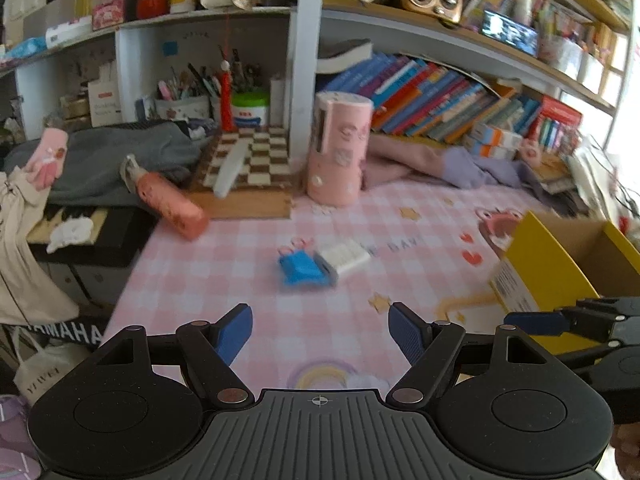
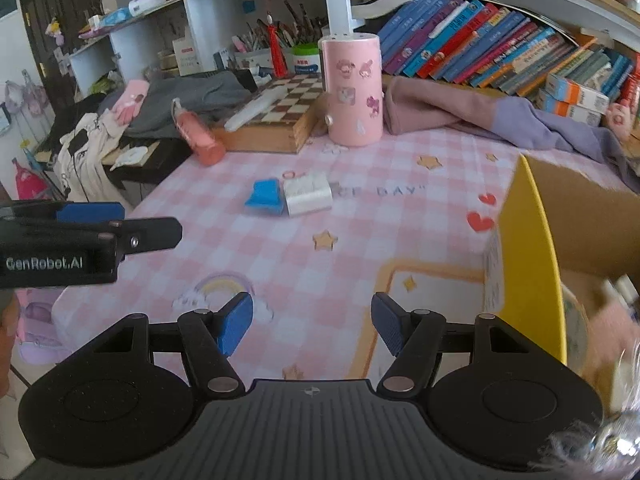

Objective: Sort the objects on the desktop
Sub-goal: 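Move both open tools toward the blue cap and white charger, then grasp the white charger with the right tool while the left tool grasps the blue cap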

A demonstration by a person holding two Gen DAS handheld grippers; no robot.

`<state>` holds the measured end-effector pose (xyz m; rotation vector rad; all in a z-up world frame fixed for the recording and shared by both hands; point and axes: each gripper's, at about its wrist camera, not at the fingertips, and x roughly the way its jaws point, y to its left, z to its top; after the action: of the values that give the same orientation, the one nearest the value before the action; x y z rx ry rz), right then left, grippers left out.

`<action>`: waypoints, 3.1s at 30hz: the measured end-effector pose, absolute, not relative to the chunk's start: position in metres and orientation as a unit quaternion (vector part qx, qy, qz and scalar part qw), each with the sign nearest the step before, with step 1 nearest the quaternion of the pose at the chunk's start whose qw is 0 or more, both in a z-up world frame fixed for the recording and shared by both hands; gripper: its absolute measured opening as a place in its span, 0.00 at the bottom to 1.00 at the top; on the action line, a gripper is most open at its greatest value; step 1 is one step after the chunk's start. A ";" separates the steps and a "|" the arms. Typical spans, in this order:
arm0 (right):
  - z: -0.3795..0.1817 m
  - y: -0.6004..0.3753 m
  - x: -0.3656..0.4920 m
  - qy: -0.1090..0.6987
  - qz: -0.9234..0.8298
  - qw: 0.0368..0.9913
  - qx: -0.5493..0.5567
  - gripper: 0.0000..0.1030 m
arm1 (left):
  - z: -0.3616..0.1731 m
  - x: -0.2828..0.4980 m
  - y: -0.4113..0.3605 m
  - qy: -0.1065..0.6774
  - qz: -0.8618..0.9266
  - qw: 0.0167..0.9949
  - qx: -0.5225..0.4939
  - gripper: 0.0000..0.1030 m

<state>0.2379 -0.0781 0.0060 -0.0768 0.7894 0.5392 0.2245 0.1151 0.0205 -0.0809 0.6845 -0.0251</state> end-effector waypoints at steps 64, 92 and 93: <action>-0.056 -0.045 0.409 0.424 0.202 0.881 -0.056 0.61 | -0.069 0.375 0.110 0.427 0.019 0.904 0.001 0.52; 0.004 -0.071 0.315 0.368 0.219 0.904 -0.004 0.60 | 0.012 0.270 0.124 0.332 -0.045 0.940 -0.066 0.30; 0.007 -0.072 0.309 0.365 0.219 0.905 -0.003 0.60 | 0.014 0.265 0.125 0.330 -0.047 0.940 -0.069 0.30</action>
<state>0.3089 -0.0720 0.0067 -0.0063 0.7550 0.4534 0.2654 0.1254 0.0141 -0.1405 0.6733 -0.0969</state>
